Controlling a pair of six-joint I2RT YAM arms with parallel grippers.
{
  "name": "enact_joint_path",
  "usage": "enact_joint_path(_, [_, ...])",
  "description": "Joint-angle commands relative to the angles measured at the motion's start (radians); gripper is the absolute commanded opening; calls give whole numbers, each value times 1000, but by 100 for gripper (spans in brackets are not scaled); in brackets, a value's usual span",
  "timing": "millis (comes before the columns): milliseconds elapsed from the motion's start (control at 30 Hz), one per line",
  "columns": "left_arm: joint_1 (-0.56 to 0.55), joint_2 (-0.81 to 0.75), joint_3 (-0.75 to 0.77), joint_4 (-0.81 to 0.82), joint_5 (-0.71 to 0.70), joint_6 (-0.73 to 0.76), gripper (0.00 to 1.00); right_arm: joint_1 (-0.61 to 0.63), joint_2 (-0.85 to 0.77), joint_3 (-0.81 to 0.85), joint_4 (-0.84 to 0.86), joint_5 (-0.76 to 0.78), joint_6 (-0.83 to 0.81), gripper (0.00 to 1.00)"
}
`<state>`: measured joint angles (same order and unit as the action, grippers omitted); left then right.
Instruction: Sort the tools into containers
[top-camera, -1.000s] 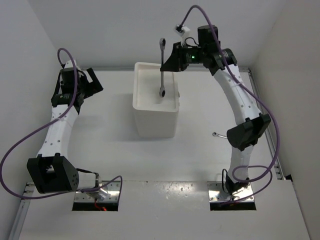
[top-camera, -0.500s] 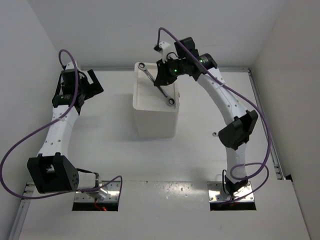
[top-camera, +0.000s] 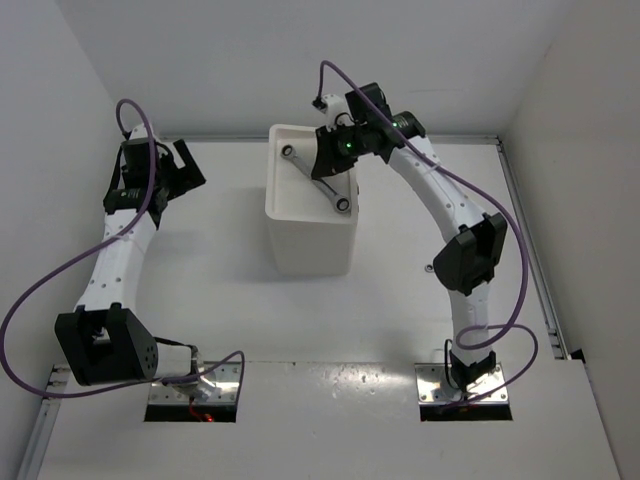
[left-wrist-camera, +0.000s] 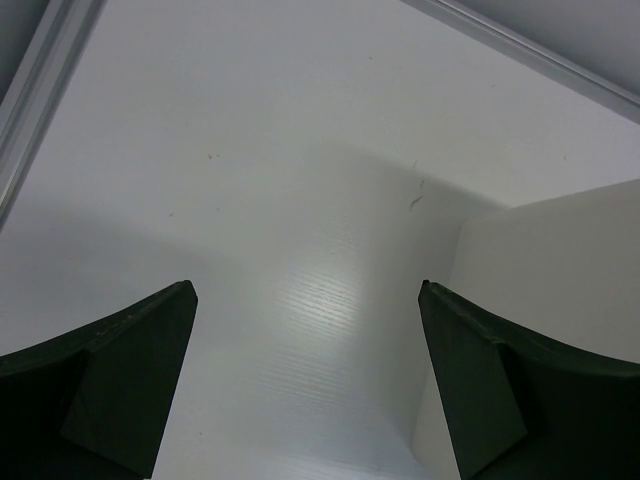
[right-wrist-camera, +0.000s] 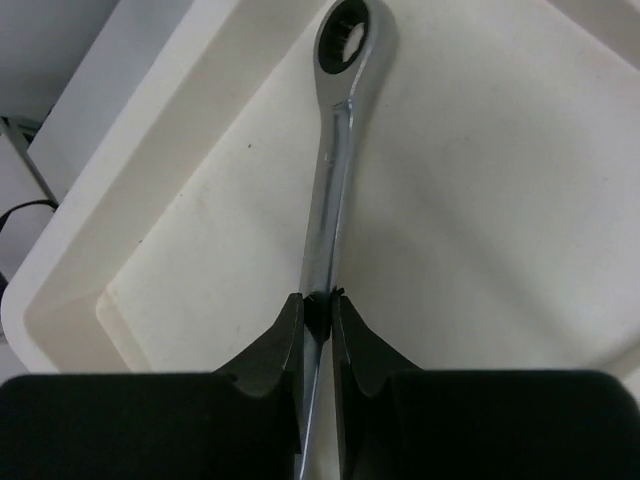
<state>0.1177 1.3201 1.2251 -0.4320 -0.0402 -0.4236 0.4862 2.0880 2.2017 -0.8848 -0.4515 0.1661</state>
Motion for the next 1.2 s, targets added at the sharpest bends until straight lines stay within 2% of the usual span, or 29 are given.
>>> enact_joint_path(0, [11, -2, 2, 26, 5, 5, 100, -11, 13, 15, 52, 17, 58, 0])
enact_joint_path(67, [11, -2, 2, 26, 5, 5, 100, -11, 32, 38, 31, -10, 68, 1])
enact_joint_path(100, [11, -2, -7, 26, 5, 14, 100, -11, 41, 38, 30, -10, 79, 12])
enact_joint_path(133, [11, -2, -7, 26, 5, 14, 100, -11, 41, 38, 30, -19, 79, 16])
enact_joint_path(167, [11, -2, -7, 26, 5, 14, 100, -11, 41, 38, 46, -19, 79, 27])
enact_joint_path(233, [11, -2, -7, 26, 14, 14, 100, -11, 9, -3, 78, -19, 79, 37])
enact_joint_path(300, [11, -2, -7, 26, 23, 14, 100, -11, -40, -28, 128, -32, 90, 39])
enact_joint_path(367, [11, 7, -7, 26, 23, 14, 100, -20, -49, -28, 129, -44, 104, 35])
enact_joint_path(467, [11, 7, 2, 26, 33, 14, 100, -20, -29, 45, 77, -70, 113, 37])
enact_joint_path(600, [11, 7, 2, 26, 33, 26, 100, -55, -113, -63, 176, -59, 113, 41])
enact_joint_path(633, [11, -4, 2, 26, 48, 49, 100, -67, -182, -92, 205, -46, 102, 53])
enact_joint_path(667, [11, -4, -7, 35, 59, 63, 100, -81, -224, -130, 246, -46, 102, 60])
enact_joint_path(733, [11, -16, -7, 35, 83, 85, 100, -104, -301, -214, 314, -32, 79, 66])
enact_joint_path(833, [20, -28, -16, 35, 112, 117, 100, -136, -330, -143, 189, 81, -31, 68])
enact_joint_path(933, [20, -51, -16, 35, 125, 161, 100, -193, -387, -198, 71, 134, -172, 68])
enact_joint_path(1033, [20, -61, -16, 35, 166, 215, 100, -268, -471, -334, -30, 180, -330, 68])
enact_joint_path(1133, [20, -61, -16, 35, 227, 258, 100, -345, -545, -521, -65, 223, -543, 64])
enact_joint_path(1167, [20, -52, -16, 35, 258, 279, 100, -365, -592, -628, -65, 237, -598, 62])
